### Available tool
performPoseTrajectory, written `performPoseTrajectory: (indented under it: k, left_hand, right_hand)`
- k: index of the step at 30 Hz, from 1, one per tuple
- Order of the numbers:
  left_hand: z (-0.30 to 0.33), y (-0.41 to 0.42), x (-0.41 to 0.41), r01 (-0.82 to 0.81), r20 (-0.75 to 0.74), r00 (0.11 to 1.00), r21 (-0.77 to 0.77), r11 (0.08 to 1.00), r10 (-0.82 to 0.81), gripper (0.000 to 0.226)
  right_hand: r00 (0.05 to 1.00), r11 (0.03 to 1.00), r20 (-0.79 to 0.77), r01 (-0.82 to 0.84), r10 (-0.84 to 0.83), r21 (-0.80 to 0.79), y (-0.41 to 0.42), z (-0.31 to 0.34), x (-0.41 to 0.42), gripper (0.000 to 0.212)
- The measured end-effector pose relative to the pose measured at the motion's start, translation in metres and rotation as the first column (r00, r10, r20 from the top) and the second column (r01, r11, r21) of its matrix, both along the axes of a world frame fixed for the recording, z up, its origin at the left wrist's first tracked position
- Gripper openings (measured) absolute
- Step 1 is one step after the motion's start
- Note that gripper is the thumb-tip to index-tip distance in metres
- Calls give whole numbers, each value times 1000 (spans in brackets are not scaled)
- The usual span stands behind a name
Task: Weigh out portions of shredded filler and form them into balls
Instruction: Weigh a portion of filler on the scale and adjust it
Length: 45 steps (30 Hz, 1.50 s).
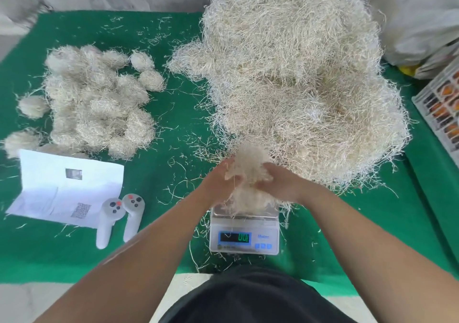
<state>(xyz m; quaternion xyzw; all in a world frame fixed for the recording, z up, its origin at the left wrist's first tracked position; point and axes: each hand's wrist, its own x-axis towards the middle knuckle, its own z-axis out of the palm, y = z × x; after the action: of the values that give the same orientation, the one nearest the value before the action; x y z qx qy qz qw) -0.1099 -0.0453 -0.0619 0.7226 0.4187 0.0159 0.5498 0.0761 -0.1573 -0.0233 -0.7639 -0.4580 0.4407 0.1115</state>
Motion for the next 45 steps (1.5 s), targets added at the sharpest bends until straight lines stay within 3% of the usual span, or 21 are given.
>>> performPoseTrajectory:
  k: [2, 5, 8, 11, 16, 21, 27, 32, 35, 36, 38, 39, 42, 45]
  left_hand:
    - [2, -2, -4, -24, -85, 996, 110, 994, 33, 62]
    - [7, 1, -13, -179, -163, 956, 327, 928, 243, 57]
    - [19, 4, -20, -248, -161, 929, 397, 884, 333, 67]
    - [33, 3, -20, -182, -74, 968, 455, 871, 241, 71]
    - [53, -8, -16, -22, 32, 999, 591, 807, 3, 79]
    - [58, -16, -10, 109, -53, 994, 677, 728, -100, 82]
    - [56, -23, -5, 91, -32, 995, 668, 739, -93, 70]
    - [37, -23, -7, -37, -44, 997, 496, 868, 68, 65]
    - [18, -20, -7, -89, -197, 966, 349, 933, 166, 76]
    - [13, -17, -6, -55, -276, 949, 340, 939, 155, 82]
    - [6, -10, -5, 22, -388, 913, 354, 935, 125, 87]
    - [4, -6, -4, 49, -422, 899, 366, 929, 118, 81]
    - [10, 8, 1, 42, -404, 903, 427, 903, 149, 39]
    - [23, 20, 4, -88, -271, 931, 486, 870, 245, 32]
  right_hand:
    - [999, 999, -2, -36, 36, -3, -6, -5, -4, 80]
    - [999, 993, 24, 42, -45, 114, -13, 4, 6, 69]
    - [975, 949, 136, 134, -178, 285, -17, 17, 19, 62]
    - [945, 907, 254, 88, -207, 411, -15, 27, 19, 58]
    - [963, 897, 242, -3, -116, 441, -11, 31, 3, 56]
    - [965, 912, 252, -40, -70, 409, -12, 27, -6, 55]
    - [955, 935, 288, -35, -73, 354, -15, 17, -4, 55]
    - [931, 945, 264, 175, -250, 278, -11, -4, -9, 62]
    - [896, 961, 361, 203, -259, 185, 2, -14, -17, 71]
    - [892, 972, 390, 186, -227, 140, 7, -16, -18, 66]
    - [893, 984, 414, 147, -175, 98, 18, -13, -18, 36]
    - [899, 982, 398, 147, -183, 120, 23, -8, -17, 23]
    - [917, 954, 327, 145, -230, 262, 28, 9, -10, 34]
    - [955, 911, 199, 127, -219, 391, 22, 28, 2, 34]
